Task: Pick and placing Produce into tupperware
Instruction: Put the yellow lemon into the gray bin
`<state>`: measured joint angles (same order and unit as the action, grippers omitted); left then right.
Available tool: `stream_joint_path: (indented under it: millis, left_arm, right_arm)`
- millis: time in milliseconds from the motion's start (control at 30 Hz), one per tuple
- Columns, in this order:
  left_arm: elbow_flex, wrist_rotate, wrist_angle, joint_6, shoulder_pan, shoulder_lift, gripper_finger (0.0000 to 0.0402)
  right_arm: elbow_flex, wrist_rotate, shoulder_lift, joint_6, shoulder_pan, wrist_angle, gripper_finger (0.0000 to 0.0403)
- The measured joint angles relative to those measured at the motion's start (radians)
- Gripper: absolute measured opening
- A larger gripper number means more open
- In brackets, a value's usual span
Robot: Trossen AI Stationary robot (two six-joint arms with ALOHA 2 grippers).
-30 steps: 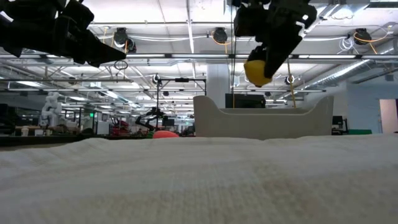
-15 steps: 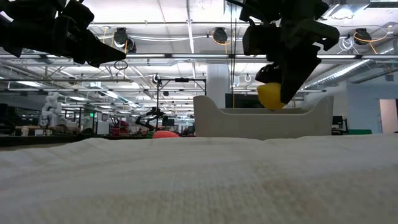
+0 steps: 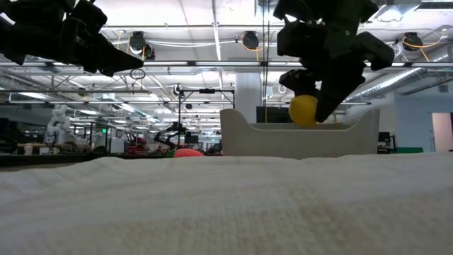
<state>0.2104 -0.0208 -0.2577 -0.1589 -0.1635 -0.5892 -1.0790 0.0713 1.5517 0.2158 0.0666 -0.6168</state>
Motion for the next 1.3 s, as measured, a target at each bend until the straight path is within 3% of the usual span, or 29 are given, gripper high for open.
stream_joint_path:
  millis: [633, 1300]
  left_arm:
    - [0.000, 0.001, 0.013, -0.015, 0.000, 0.000, 0.0026]
    - [0.000, 0.006, 0.030, -0.021, 0.000, 0.000, 0.0026]
  right_arm:
    - [0.000, -0.021, 0.084, 0.292, 0.008, 0.015, 0.0196]
    - [0.000, -0.022, 0.134, 0.301, 0.016, 0.072, 0.0196]
